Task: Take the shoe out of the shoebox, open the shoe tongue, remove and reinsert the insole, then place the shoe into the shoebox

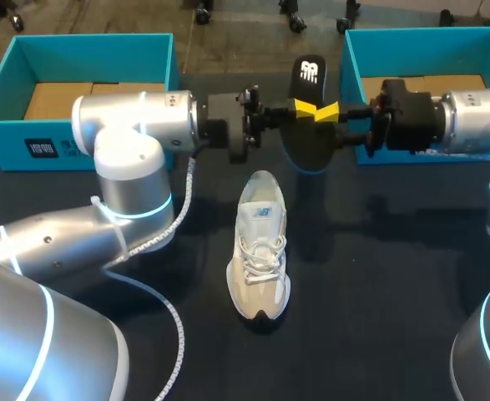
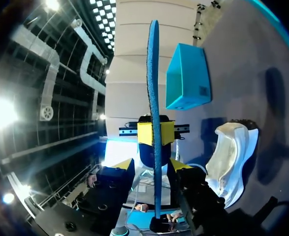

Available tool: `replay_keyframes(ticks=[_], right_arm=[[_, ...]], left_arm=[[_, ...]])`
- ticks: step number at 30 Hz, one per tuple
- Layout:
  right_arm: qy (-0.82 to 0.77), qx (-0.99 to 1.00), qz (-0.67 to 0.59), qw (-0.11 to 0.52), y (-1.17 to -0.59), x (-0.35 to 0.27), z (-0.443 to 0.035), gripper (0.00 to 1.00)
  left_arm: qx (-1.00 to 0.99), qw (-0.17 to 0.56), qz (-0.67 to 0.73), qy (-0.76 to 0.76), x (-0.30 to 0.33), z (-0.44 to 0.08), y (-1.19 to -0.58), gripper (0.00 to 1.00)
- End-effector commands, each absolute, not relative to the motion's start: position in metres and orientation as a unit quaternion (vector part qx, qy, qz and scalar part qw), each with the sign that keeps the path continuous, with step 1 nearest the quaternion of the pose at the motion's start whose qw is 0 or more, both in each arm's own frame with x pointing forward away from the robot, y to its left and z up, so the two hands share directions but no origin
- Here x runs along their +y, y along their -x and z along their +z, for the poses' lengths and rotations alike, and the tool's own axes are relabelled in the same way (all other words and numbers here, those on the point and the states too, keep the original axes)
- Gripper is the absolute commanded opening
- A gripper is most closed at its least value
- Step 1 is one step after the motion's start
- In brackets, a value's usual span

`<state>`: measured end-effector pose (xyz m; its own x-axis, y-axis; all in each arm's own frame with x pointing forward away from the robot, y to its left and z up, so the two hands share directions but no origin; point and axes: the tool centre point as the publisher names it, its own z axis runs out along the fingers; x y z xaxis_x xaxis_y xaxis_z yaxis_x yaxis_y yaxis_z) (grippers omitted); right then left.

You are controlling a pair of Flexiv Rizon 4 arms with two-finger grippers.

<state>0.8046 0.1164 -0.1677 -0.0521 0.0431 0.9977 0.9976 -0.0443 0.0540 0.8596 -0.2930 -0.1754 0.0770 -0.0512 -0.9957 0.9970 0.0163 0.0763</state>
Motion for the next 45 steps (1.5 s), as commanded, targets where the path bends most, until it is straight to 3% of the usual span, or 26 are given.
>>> replay_keyframes(ticks=[1, 10, 15, 22, 23, 24, 25, 45], right_arm=[[0.506, -0.511, -0.514, 0.468, -0.807, 0.121, -0.171, 0.39], [0.502, -0.510, -0.513, 0.474, -0.808, 0.126, -0.174, 0.24], [0.501, -0.509, -0.513, 0.476, -0.808, 0.127, -0.175, 0.00], [0.492, -0.513, -0.515, 0.479, -0.811, 0.130, -0.176, 0.00], [0.492, -0.513, -0.516, 0.479, -0.812, 0.130, -0.176, 0.00], [0.491, -0.513, -0.516, 0.478, -0.812, 0.130, -0.176, 0.00], [0.491, -0.514, -0.517, 0.478, -0.812, 0.130, -0.177, 0.00], [0.505, -0.526, -0.536, 0.426, -0.821, 0.122, -0.194, 0.00]], left_arm=[[0.472, 0.541, -0.489, -0.496, -0.300, -0.176, -0.859, 0.00], [0.471, 0.538, -0.494, -0.495, -0.302, -0.174, -0.858, 0.00], [0.472, 0.538, -0.494, -0.494, -0.302, -0.173, -0.858, 0.00], [0.477, 0.535, -0.495, -0.491, -0.302, -0.170, -0.856, 0.00], [0.477, 0.534, -0.494, -0.492, -0.301, -0.170, -0.856, 0.33], [0.478, 0.534, -0.494, -0.492, -0.301, -0.169, -0.856, 0.45], [0.478, 0.533, -0.495, -0.492, -0.299, -0.167, -0.856, 1.00], [0.564, 0.474, -0.495, -0.461, -0.237, -0.163, -0.865, 1.00]])
